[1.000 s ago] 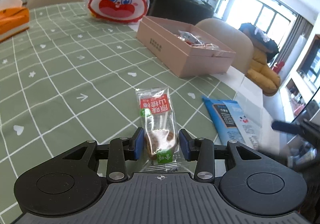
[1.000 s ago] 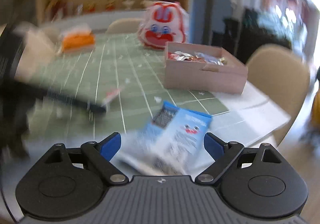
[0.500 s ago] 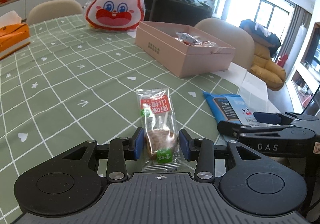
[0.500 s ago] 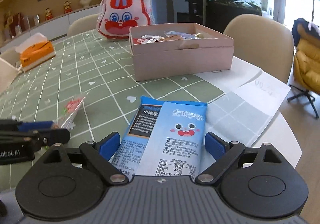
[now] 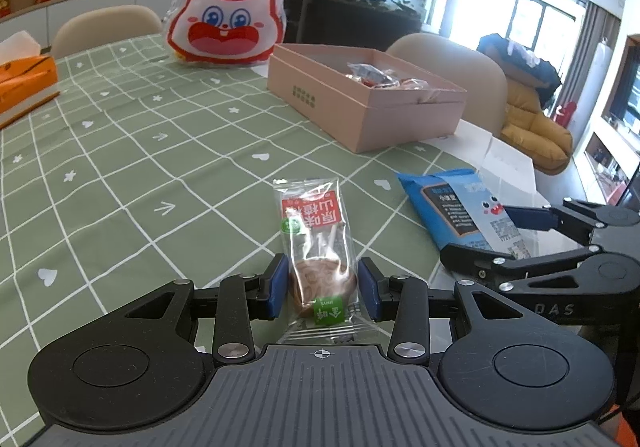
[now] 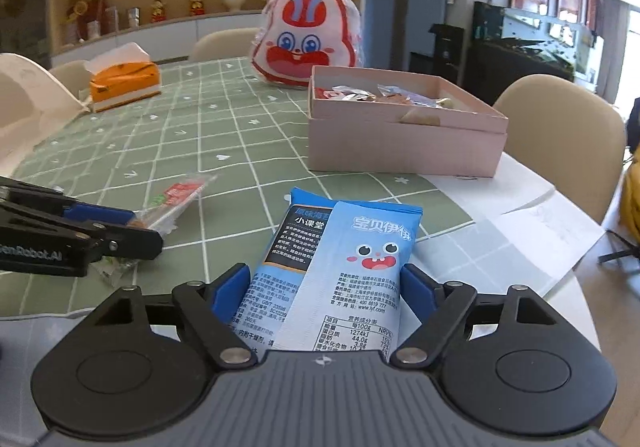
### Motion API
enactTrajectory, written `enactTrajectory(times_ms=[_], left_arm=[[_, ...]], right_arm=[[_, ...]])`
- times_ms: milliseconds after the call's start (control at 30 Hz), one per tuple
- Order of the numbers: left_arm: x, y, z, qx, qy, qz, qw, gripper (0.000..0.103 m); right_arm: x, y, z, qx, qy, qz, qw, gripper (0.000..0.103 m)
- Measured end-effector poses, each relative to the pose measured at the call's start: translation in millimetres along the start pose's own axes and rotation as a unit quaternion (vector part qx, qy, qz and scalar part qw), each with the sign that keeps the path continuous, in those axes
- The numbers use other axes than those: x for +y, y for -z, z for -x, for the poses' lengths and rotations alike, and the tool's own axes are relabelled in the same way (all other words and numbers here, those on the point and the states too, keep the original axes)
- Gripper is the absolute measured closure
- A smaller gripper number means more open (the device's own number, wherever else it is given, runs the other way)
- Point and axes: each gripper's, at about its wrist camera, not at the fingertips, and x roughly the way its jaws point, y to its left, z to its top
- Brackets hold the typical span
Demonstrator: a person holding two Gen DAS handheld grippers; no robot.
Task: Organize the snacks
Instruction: 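Lift the seaweed bag with the right tool while left holds the cookie packet, then lower both packets into the pink box and open both tools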
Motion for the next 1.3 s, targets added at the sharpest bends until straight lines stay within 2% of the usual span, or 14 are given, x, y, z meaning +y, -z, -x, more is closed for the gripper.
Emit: enactTrajectory(times_ms=[133, 267, 400, 467, 533, 600, 667, 767, 833, 900, 1033, 1167, 1300], left_arm=[[-4.8, -5.2, -0.3, -0.006, -0.004, 0.011, 0.9999, 0.06], [-21.6, -29.2, 3.8, -0.022, 0.023, 0.029, 0.9991, 0.06], [-42.0, -90.4, 9.6, -0.058, 0.059, 0.033, 0.996, 0.06], [-48.1, -130.8, 3.9, -0.088, 0.055, 0.033, 0.994, 0.06], [-49.7, -162.1, -13.8, -0.098, 0.047, 0.041, 0.9932, 0.06], [-47.3, -188.1, -46.5, -0.093, 0.041, 0.06, 0.993, 0.059], [-45.5, -204.1, -95.0, -0.06, 0.043, 0.068, 0.995, 0.059], [-42.3, -203.0, -158.8, 0.008, 0.023, 0.078, 0.9967, 0.058], [-42.0, -197.0, -177.2, 0.022, 0.006, 0.073, 0.9971, 0.057], [-45.6, -194.5, -175.8, 0.001, 0.001, 0.048, 0.9988, 0.056], [-50.2, -192.1, -163.6, -0.009, -0.011, 0.017, 0.9998, 0.058], [-46.9, -183.6, -146.6, -0.015, -0.023, 0.009, 0.9996, 0.061], [-31.9, -181.9, -111.6, -0.052, -0.015, 0.034, 0.998, 0.061]], right_arm=[[-12.4, -2.3, 13.8, -0.029, -0.034, 0.004, 0.999, 0.022], [-40.7, -21.4, 32.0, -0.059, -0.063, -0.004, 0.996, 0.022], [-78.5, -68.5, 50.2, -0.109, -0.077, -0.01, 0.991, 0.022], [-97.8, -101.5, 50.6, -0.136, -0.071, -0.012, 0.988, 0.022], [-117.5, -140.1, 40.3, -0.149, -0.053, -0.02, 0.987, 0.022], [-134.6, -173.4, 20.1, -0.14, -0.044, -0.024, 0.989, 0.022], [-149.4, -203.7, -12.7, -0.112, -0.048, -0.026, 0.992, 0.022], [-165.1, -225.7, -65.4, -0.063, -0.056, -0.045, 0.995, 0.022], [-167.4, -229.3, -94.4, -0.037, -0.054, -0.051, 0.997, 0.022], [-165.6, -227.8, -121.3, -0.013, -0.058, -0.053, 0.997, 0.022], [-156.9, -213.5, -165.7, 0.052, -0.08, -0.061, 0.994, 0.021], [-146.1, -205.1, -188.1, 0.102, -0.076, -0.06, 0.99, 0.019], [-139.6, -204.6, -176.0, 0.091, -0.07, -0.071, 0.991, 0.019]])
